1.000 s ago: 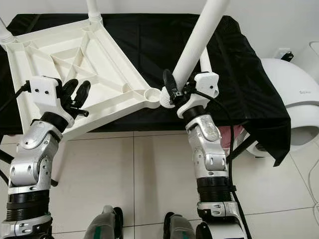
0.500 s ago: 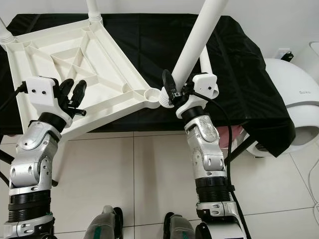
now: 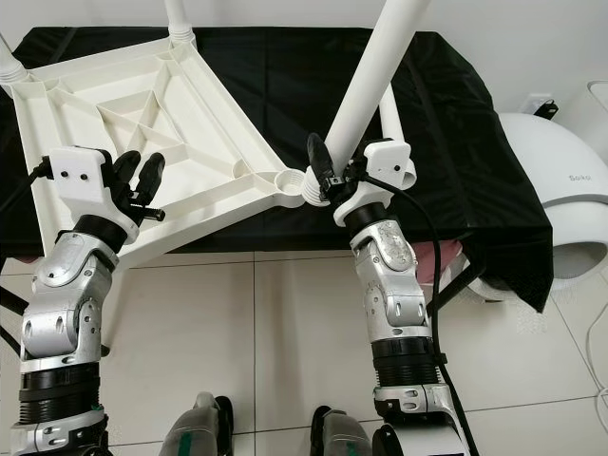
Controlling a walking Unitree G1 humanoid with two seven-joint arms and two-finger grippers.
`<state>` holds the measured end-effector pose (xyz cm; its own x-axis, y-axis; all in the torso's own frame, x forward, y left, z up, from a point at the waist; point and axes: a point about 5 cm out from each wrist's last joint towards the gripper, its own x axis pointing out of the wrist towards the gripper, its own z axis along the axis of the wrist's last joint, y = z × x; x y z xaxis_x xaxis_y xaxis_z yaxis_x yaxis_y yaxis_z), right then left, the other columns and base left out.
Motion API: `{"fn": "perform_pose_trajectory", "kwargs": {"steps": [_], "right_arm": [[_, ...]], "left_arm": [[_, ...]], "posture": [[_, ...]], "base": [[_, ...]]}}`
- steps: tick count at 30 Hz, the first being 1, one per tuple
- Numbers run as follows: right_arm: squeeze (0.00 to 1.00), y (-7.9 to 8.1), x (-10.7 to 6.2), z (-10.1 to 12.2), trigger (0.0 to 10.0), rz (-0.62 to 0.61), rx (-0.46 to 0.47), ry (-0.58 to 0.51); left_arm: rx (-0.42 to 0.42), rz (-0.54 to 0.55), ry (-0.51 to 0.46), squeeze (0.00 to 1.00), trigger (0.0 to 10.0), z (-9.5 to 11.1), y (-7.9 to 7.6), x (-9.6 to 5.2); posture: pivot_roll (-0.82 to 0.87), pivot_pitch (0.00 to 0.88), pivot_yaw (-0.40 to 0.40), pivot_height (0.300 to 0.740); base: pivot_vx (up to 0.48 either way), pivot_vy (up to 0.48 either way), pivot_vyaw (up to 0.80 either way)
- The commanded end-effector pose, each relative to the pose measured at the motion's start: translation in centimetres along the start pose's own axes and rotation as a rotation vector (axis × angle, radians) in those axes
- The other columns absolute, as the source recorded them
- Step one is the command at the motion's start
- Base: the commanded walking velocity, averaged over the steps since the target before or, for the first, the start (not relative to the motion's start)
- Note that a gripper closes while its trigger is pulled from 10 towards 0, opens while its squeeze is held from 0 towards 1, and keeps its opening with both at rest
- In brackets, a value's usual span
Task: Building children table
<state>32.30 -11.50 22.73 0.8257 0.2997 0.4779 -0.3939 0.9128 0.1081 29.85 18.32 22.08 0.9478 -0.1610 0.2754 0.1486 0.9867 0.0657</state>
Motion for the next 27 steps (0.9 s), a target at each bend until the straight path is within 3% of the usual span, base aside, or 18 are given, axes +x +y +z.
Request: {"fn": "perform_pose_trajectory", "kwargs": {"steps": [1, 11, 27], "right_arm": [[0.00, -0.01, -0.19, -0.09, 10.0, -0.002, -0.007, -0.005], [0.00, 0.01, -0.22, -0.03, 10.0, -0.003, -0.008, -0.006], [0.00, -0.05, -0.29, 0.08, 10.0, -0.011, -0.009, -0.009]], "left_arm": [[0.011, 0.173, -0.020, 0.00, 10.0, 0.42, 0.89, -0.15], [0.008, 0.172, -0.016, 0.00, 10.0, 0.38, 0.86, -0.17], [0.009, 0.171, -0.015, 0.00, 10.0, 0.48, 0.91, -0.09]], "posture": [[0.00, 0.114, -0.027, 0.740], [0.00, 0.119, -0.026, 0.740], [0.00, 0.127, -0.021, 0.740]], "base": [[0.000, 0.000, 0.00], [0.000, 0.000, 0.00], [0.245, 0.000, 0.00]]}}
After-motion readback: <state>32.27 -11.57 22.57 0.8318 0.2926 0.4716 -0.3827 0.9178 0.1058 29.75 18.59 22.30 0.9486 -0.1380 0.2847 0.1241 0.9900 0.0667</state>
